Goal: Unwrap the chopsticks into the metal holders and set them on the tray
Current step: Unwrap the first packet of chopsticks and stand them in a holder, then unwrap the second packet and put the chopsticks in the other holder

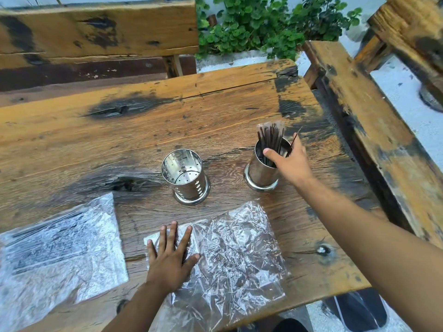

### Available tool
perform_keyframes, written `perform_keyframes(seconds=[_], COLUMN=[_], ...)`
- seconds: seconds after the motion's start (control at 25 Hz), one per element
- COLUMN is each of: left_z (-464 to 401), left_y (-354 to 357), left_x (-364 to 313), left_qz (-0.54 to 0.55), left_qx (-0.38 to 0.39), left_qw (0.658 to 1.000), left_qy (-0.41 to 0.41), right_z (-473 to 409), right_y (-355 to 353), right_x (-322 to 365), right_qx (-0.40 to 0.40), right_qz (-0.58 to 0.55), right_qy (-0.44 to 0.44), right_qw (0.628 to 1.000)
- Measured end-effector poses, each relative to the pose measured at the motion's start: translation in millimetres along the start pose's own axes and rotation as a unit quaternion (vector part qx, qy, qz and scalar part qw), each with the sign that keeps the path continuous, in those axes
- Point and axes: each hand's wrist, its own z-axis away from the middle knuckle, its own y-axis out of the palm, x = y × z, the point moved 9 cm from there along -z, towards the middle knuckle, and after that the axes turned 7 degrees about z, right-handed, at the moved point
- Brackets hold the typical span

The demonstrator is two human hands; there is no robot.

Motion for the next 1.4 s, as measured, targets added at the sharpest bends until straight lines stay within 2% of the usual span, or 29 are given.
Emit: perform_keyframes(seconds=[0.08,0.16,0.24,0.28,0.32,0.4,0.48,0.56,0.64,0.8,0.96,1.04,1.16,1.24,1.4], left_z=[-1,-1,0,0,1,3,4,6,12,35,77,96,109,111,126], left_y=[-2,-4,-6,-6,-7,-9,-9,-8,-13,-25,-22,-2,35,46,37], left_x=[0,0,-1,-1,-3,-8,-9,-7,-2,32,42,23,10,12,3], left_qz=[0.011,0.013,0.001,-0.006,-0.011,-0.015,-0.008,0.014,0.072,0.209,0.096,0.05,0.026,0.024,0.065], left_qx=[-0.008,-0.015,-0.023,-0.029,-0.038,-0.063,-0.078,-0.086,-0.108,-0.146,-0.173,-0.138,-0.049,-0.019,-0.067], left_qw=[1.0,1.0,1.0,1.0,0.999,0.998,0.997,0.996,0.991,0.966,0.973,0.978,0.996,1.0,0.993], left_qy=[0.001,-0.001,-0.006,-0.009,-0.01,-0.005,0.0,0.011,0.039,0.052,0.122,0.15,0.07,-0.006,-0.073], right_z=[18,44,76,91,104,127,145,158,163,157,164,172,188,190,183], right_y=[0,-1,4,14,29,73,112,135,142,141,145,154,179,183,170], right_x=[-7,-16,-32,-41,-49,-71,-100,-125,-139,-142,-134,-124,-101,-87,-68], right_qx=[-0.012,-0.063,-0.121,-0.125,-0.106,-0.013,0.079,0.139,0.156,0.147,0.156,0.17,0.201,0.195,0.171], right_qz=[-0.028,-0.047,-0.018,0.028,0.087,0.216,0.333,0.402,0.426,0.43,0.442,0.448,0.439,0.407,0.346], right_qy=[-0.005,-0.019,-0.042,-0.064,-0.094,-0.167,-0.228,-0.266,-0.273,-0.252,-0.237,-0.252,-0.3,-0.317,-0.3], right_qw=[1.0,0.997,0.992,0.99,0.986,0.962,0.911,0.865,0.848,0.854,0.851,0.841,0.822,0.834,0.872])
